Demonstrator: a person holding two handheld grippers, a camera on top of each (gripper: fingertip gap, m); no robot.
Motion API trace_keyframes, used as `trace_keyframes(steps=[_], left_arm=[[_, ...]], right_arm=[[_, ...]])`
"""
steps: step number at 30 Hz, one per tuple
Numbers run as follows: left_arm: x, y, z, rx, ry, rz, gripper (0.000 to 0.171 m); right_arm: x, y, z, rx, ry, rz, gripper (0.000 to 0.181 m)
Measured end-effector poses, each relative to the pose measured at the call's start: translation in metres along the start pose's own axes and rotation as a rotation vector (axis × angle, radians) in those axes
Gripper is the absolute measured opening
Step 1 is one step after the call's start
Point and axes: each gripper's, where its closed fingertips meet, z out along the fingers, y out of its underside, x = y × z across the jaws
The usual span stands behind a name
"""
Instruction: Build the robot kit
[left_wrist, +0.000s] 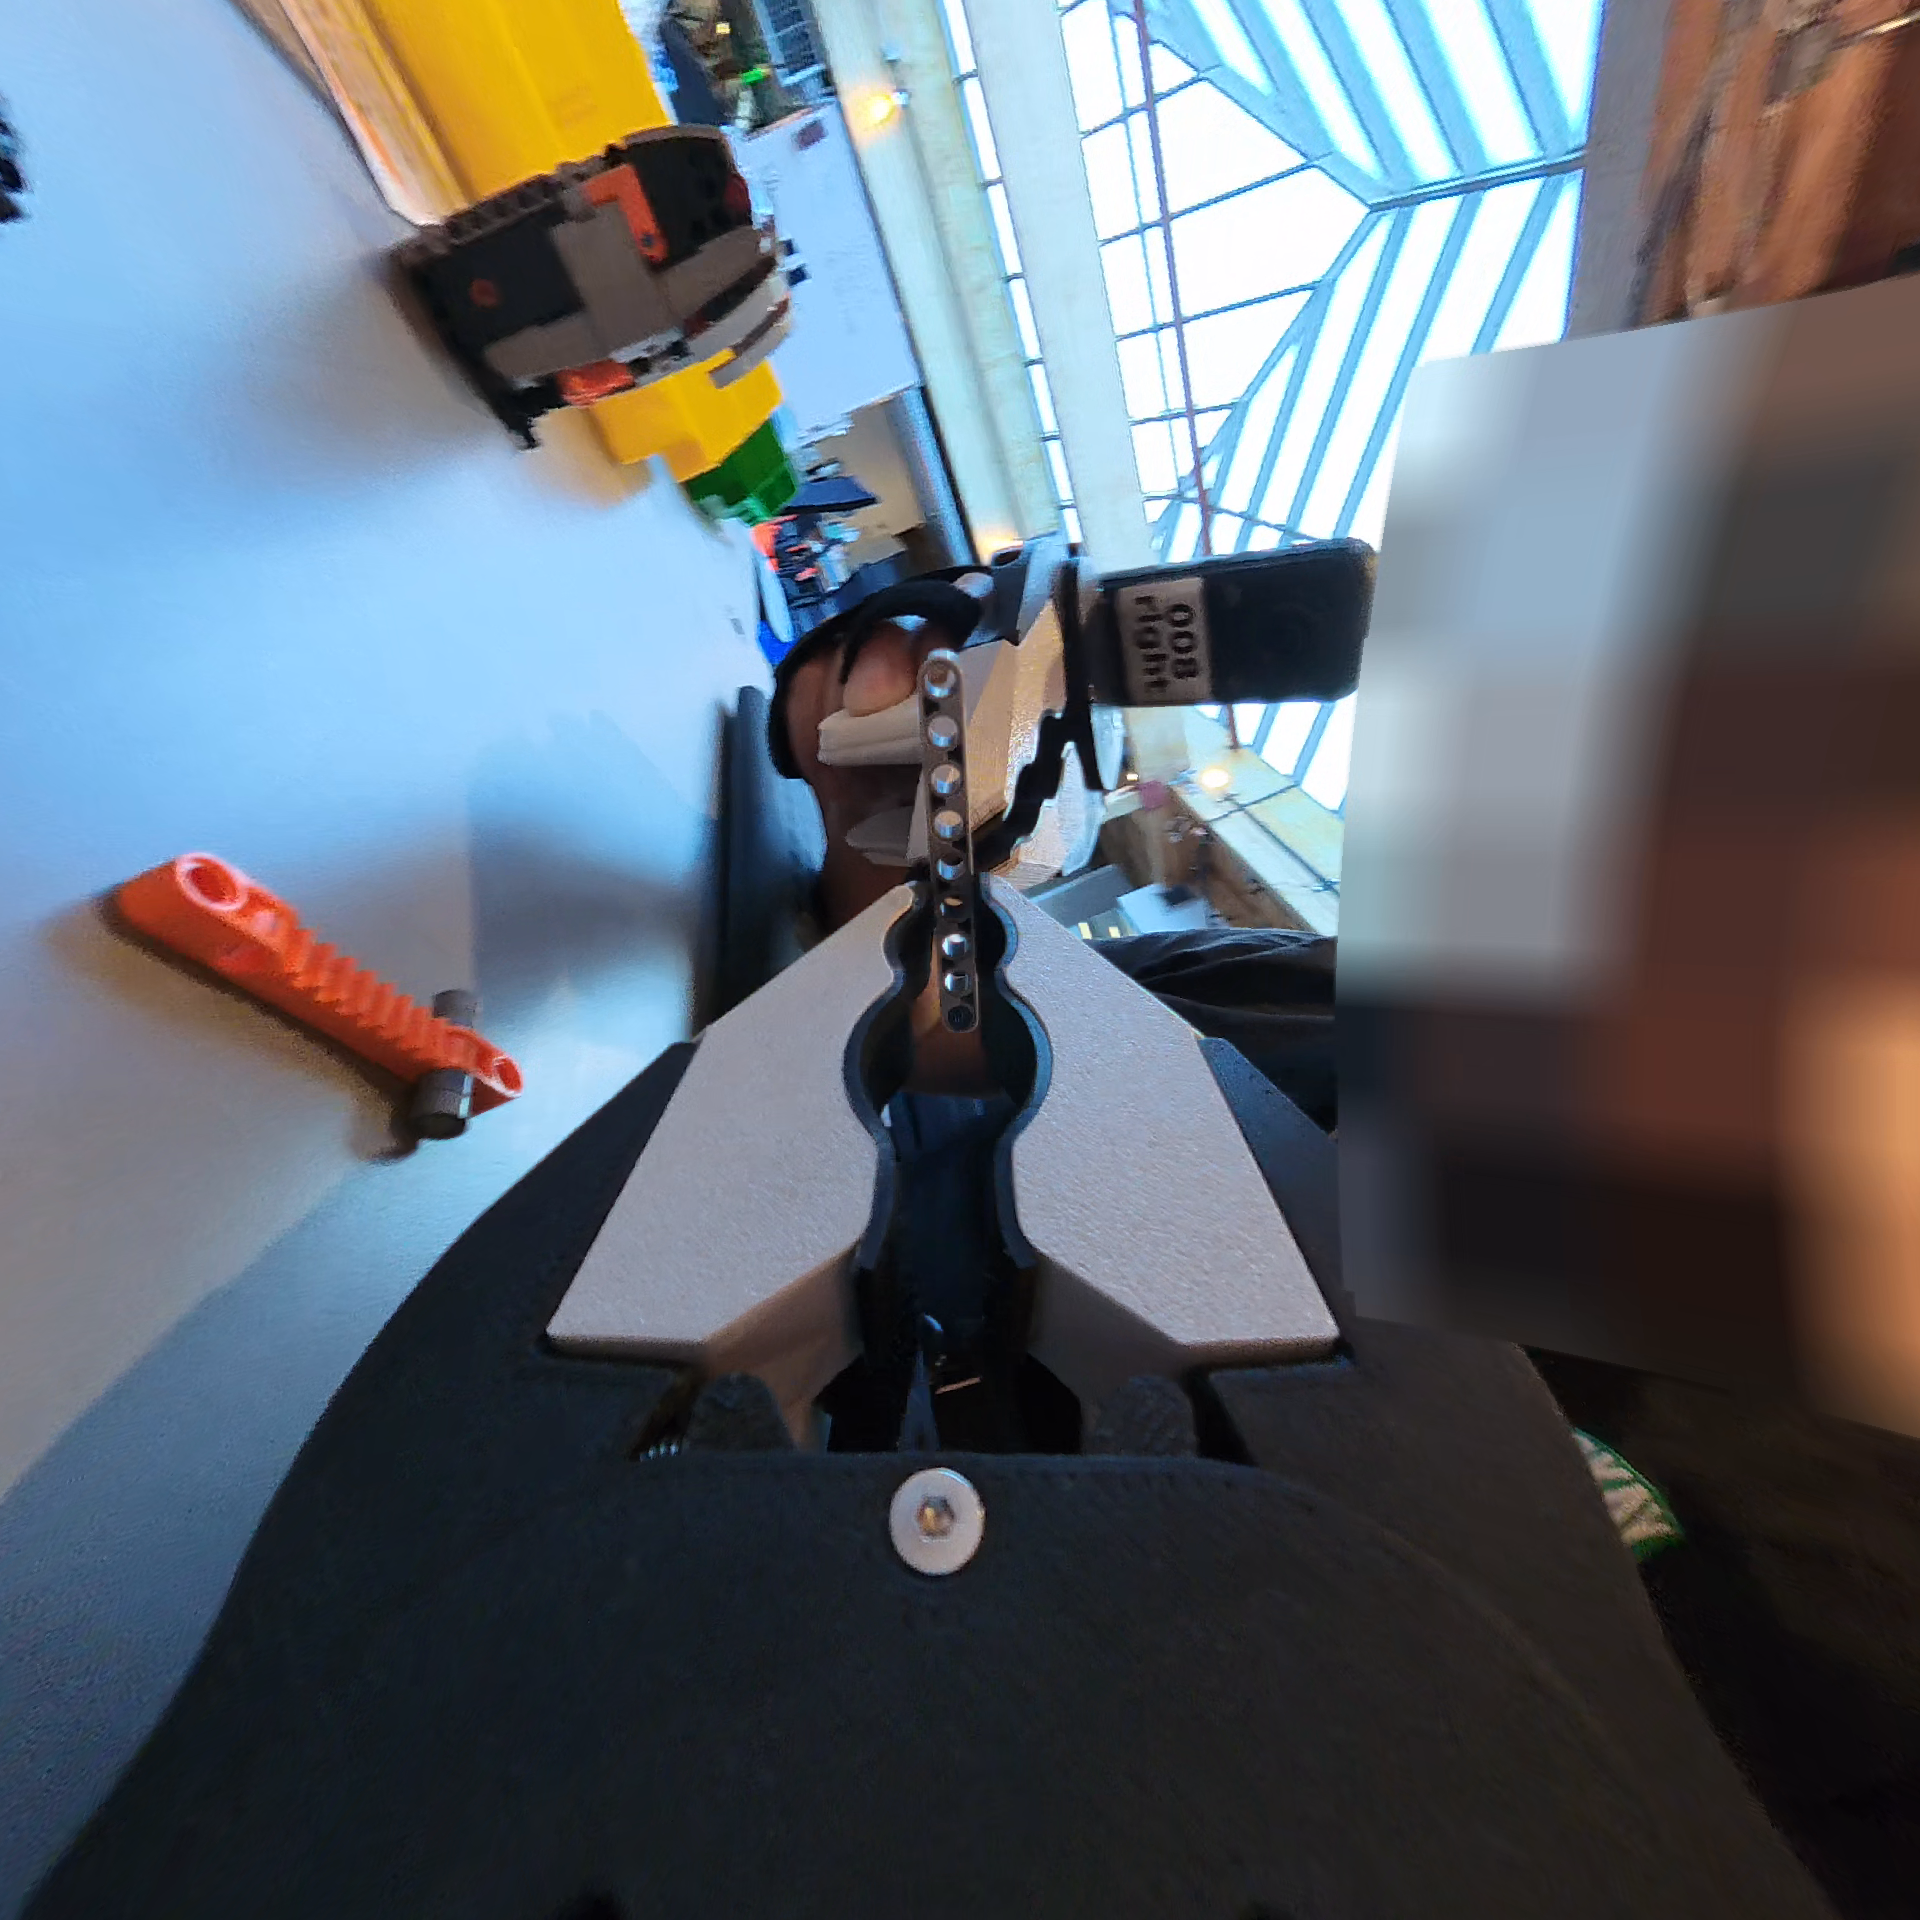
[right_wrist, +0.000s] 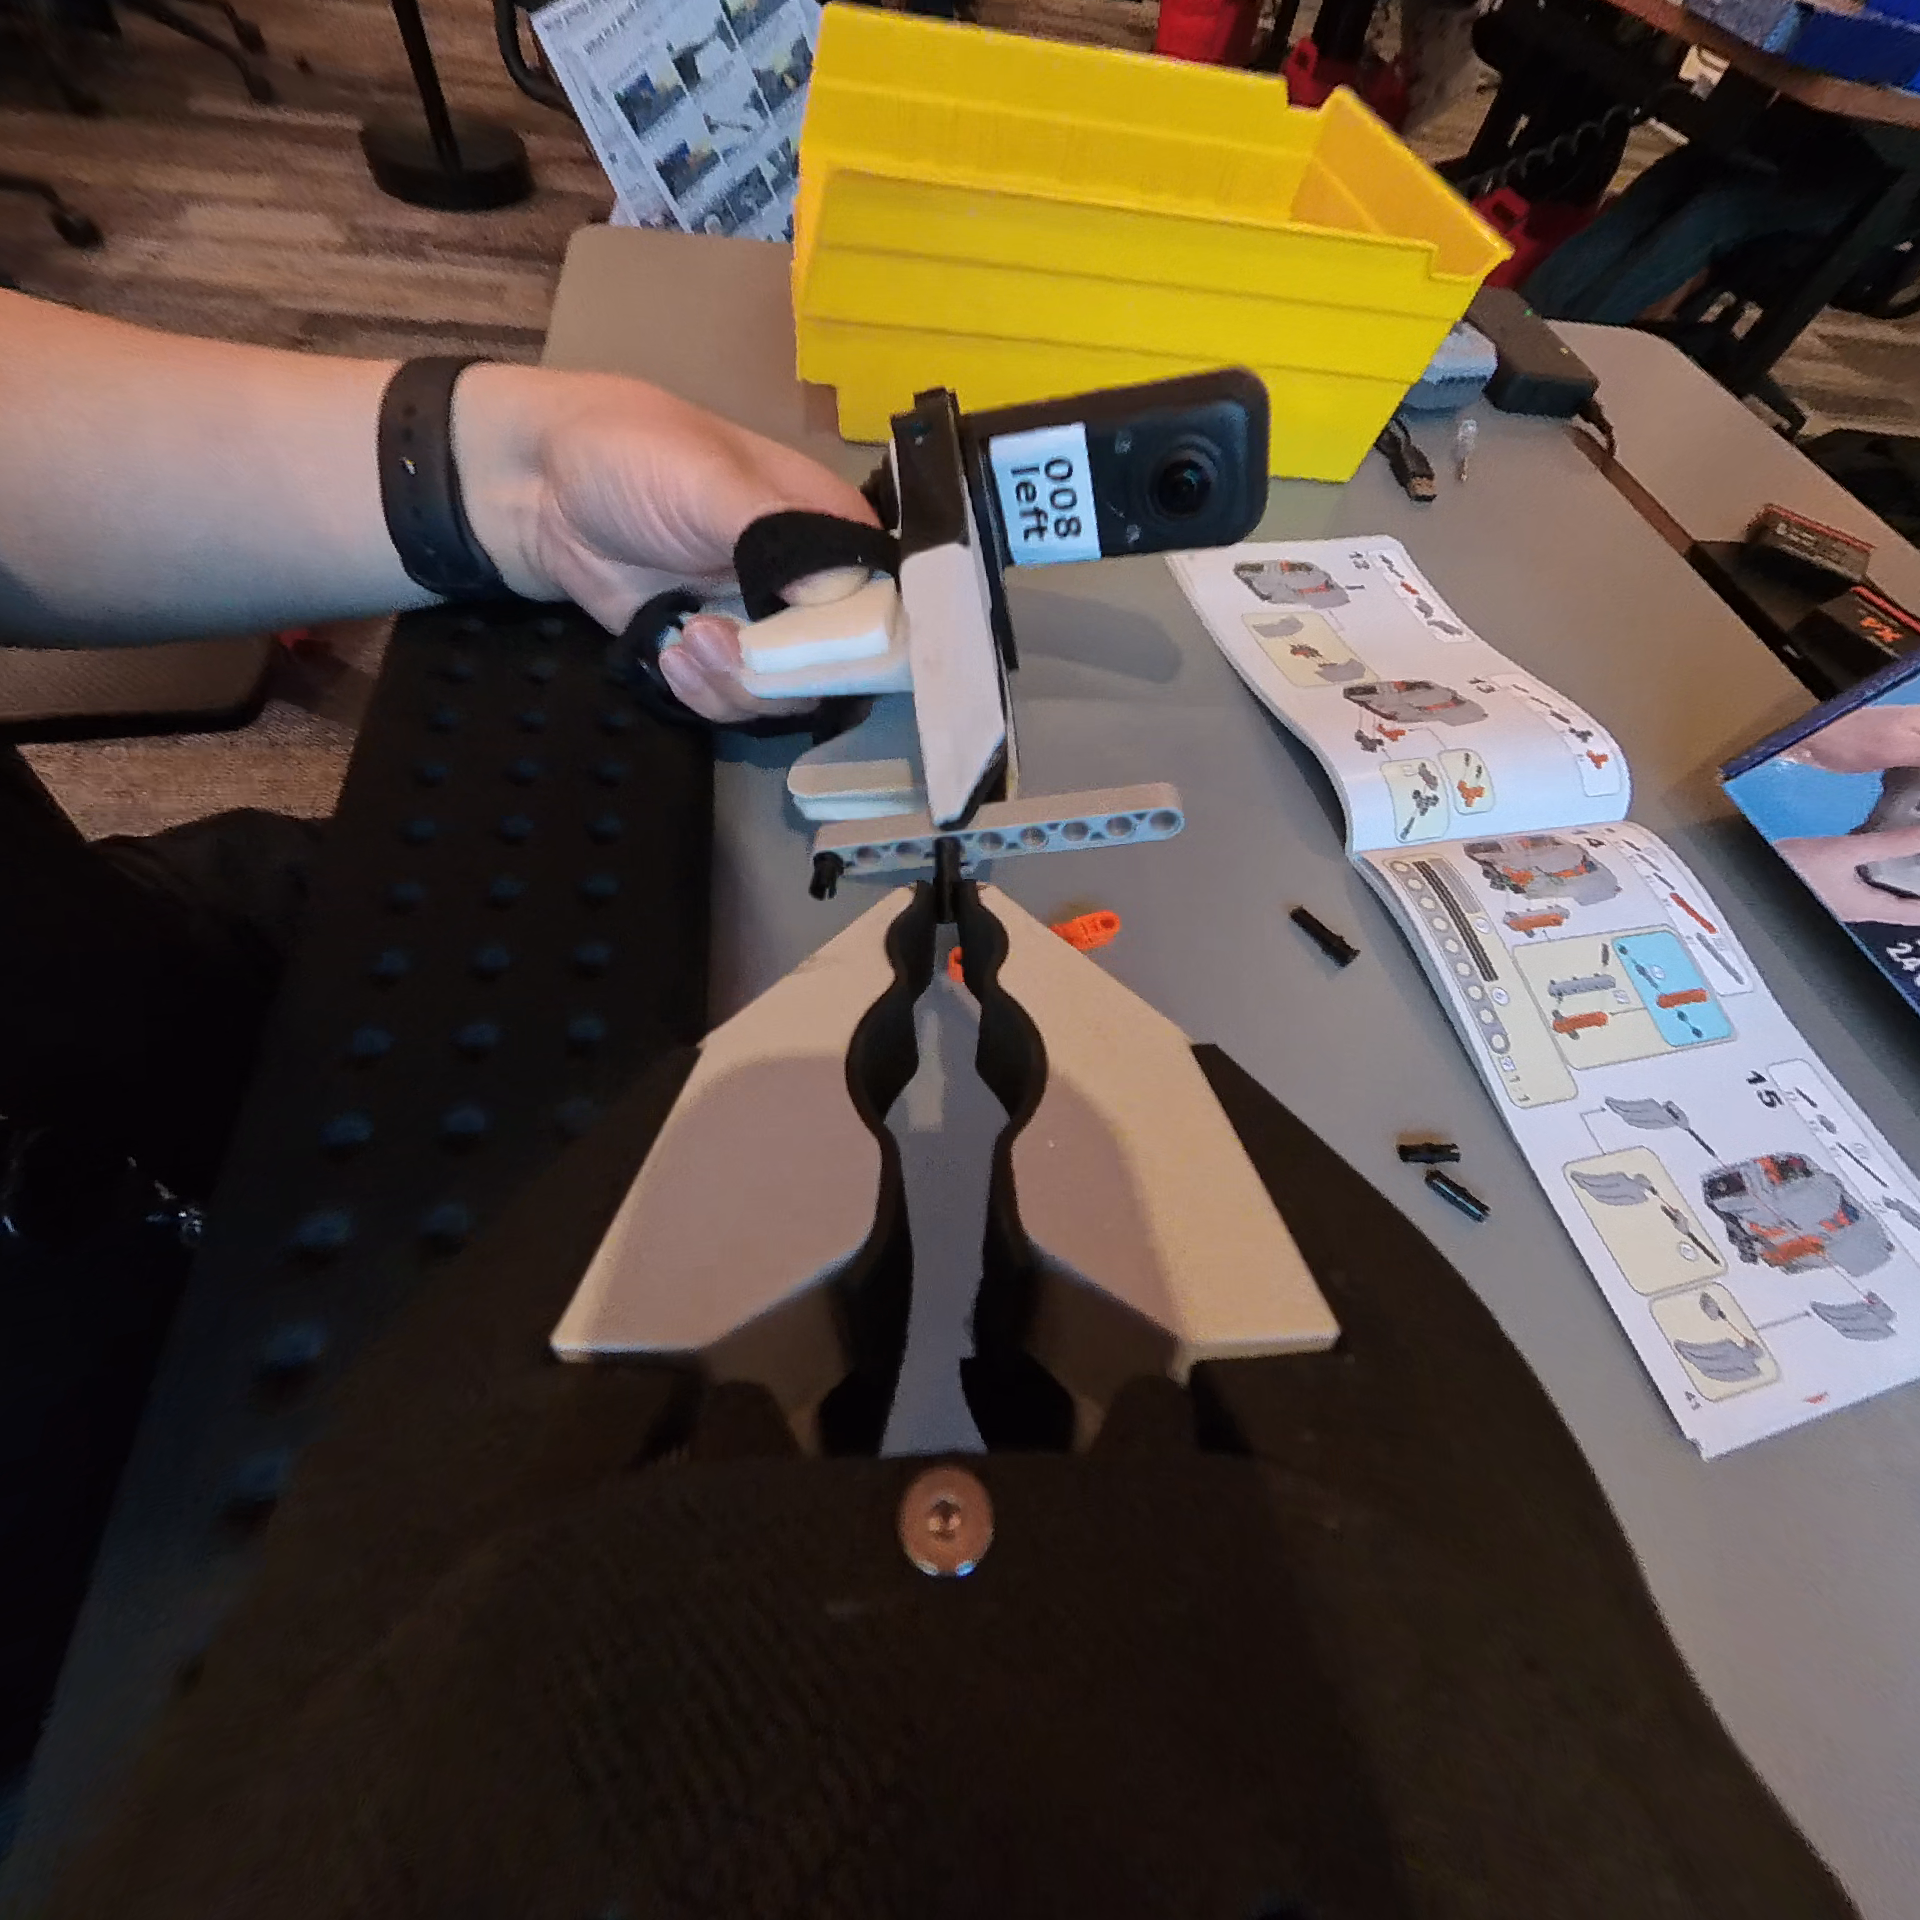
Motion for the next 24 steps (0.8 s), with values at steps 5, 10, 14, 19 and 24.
trace_keyframes(steps=[5, 10, 14, 19, 24], left_arm=[[-0.013, 0.001, 0.0, -0.008, -0.094, -0.003, 0.003], [-0.035, 0.003, 0.0, -0.015, -0.266, -0.027, 0.004], [-0.049, 0.004, -0.002, -0.022, -0.394, -0.033, 0.004], [-0.054, 0.001, -0.005, 0.011, -0.407, -0.063, 0.004], [-0.05, 0.0, -0.005, 0.025, -0.379, -0.073, 0.004]], right_arm=[[0.002, 0.013, 0.005, -0.088, 0.027, -0.034, 0.002], [0.007, 0.033, 0.009, -0.231, 0.096, -0.135, 0.002], [0.008, 0.044, 0.013, -0.303, 0.127, -0.16, 0.002], [0.011, 0.047, 0.016, -0.314, 0.162, -0.137, 0.002], [0.011, 0.044, 0.015, -0.248, 0.127, -0.031, 0.002]])
